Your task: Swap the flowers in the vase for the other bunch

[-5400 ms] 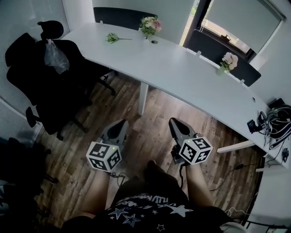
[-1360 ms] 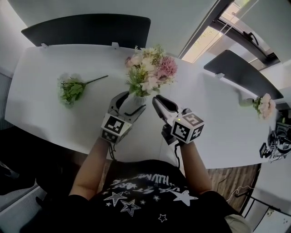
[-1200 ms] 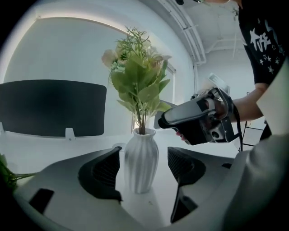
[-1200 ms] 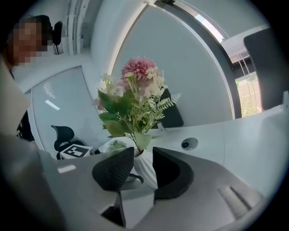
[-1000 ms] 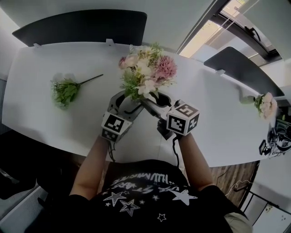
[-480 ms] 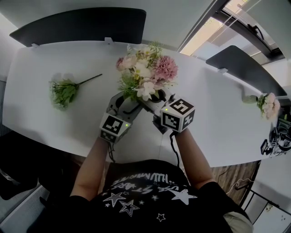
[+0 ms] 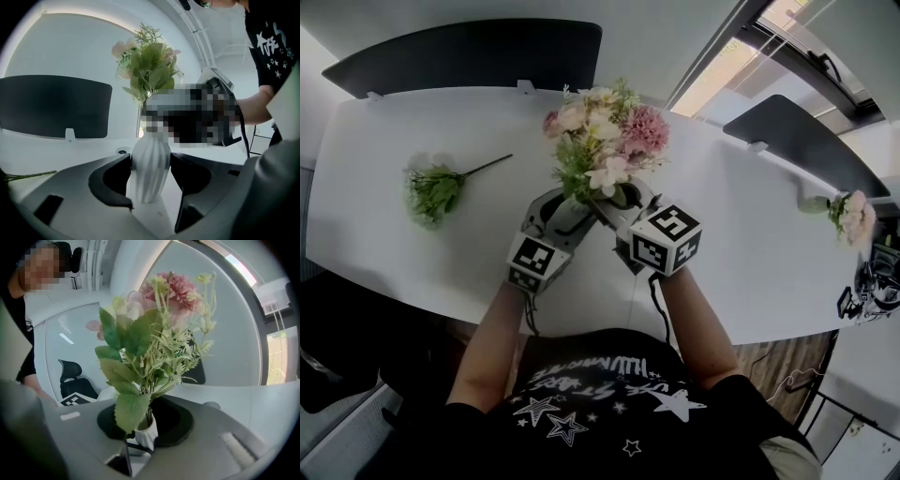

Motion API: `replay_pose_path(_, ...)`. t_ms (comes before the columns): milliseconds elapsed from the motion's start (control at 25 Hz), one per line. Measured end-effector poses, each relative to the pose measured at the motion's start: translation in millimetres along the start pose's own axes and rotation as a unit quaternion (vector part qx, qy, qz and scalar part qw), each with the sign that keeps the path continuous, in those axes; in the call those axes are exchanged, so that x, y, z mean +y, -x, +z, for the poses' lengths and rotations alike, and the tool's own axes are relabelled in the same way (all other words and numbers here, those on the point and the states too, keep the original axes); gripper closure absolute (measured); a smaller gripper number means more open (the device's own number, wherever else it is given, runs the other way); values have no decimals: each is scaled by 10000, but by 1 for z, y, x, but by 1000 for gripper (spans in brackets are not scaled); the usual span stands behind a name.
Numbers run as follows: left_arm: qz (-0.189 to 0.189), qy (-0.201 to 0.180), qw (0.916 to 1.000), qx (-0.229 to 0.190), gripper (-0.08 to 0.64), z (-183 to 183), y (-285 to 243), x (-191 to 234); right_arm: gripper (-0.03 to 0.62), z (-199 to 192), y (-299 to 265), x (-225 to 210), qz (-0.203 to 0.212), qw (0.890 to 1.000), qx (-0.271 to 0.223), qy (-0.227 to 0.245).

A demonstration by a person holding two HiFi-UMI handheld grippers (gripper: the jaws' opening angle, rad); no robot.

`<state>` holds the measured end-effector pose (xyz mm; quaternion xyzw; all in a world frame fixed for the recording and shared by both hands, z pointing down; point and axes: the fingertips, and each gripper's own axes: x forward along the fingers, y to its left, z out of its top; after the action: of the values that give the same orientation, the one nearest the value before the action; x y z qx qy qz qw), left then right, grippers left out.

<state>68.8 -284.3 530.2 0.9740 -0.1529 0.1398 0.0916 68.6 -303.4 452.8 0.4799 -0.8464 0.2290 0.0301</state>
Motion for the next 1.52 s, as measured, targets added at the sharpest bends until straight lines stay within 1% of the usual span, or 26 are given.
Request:
replay_pose_path(200, -11, 5, 10000, 6, 285, 3, -2, 0, 520, 28, 13, -2, -118, 9994, -309, -115)
replay_pose_path(280, -17, 23, 10000, 0, 285, 2, -2, 0, 522, 43, 22, -2, -230, 9983, -515, -162)
replay_pose_path(440, 1, 16, 10000, 14, 285, 2, -2, 1, 526, 71, 41, -4, -461, 9952, -862, -100)
replay_pose_path(560, 6, -31, 10000, 37, 285, 4, -2, -1, 528, 92, 64, -8, -698, 9909, -1146, -72)
replay_pose_path(680, 17, -31, 10000, 85, 285, 9, -1, -11, 528, 110, 96, -7, -735, 9873, -1396, -171)
replay_pose_path(760, 13, -26, 9999, 139, 285, 3, -2, -8, 528, 114, 109, -11, -806, 9860, -1450, -191)
replay_pose_path(880, 0, -112, 9999, 124, 285, -1, -3, 3, 529, 107, 119, -18, -1009, 9861, -1314, -116)
replay_pose_path(960, -2, -117, 9998, 184, 287, -3, -3, 6, 529, 98, 131, -26, -1184, 9859, -1171, -143)
replay_pose_path(1040, -36, -105, 9996, 249, 287, -7, -3, 5, 531, 82, 144, -39, -1399, 9843, -1034, -299)
replay_pose_path(1120, -56, -111, 9997, 215, 287, -6, -4, 3, 531, 61, 155, -53, -1610, 9817, -860, -542)
replay_pose_path(1200, -30, -114, 9997, 192, 287, -2, -4, 3, 532, 36, 159, -66, -1769, 9796, -561, -774)
replay_pose_path(1320, -59, -163, 9996, 229, 288, -5, -4, 2, 534, -3, 159, -77, -1914, 9758, 10, -1061)
replay_pose_path(1400, -51, -150, 9995, 258, 288, -6, -3, 3, 535, -25, 158, -82, -2005, 9714, 340, -1222)
replay_pose_path(1520, -25, -116, 9996, 275, 288, -5, -3, 3, 537, -52, 157, -93, -2166, 9629, 692, -1452)
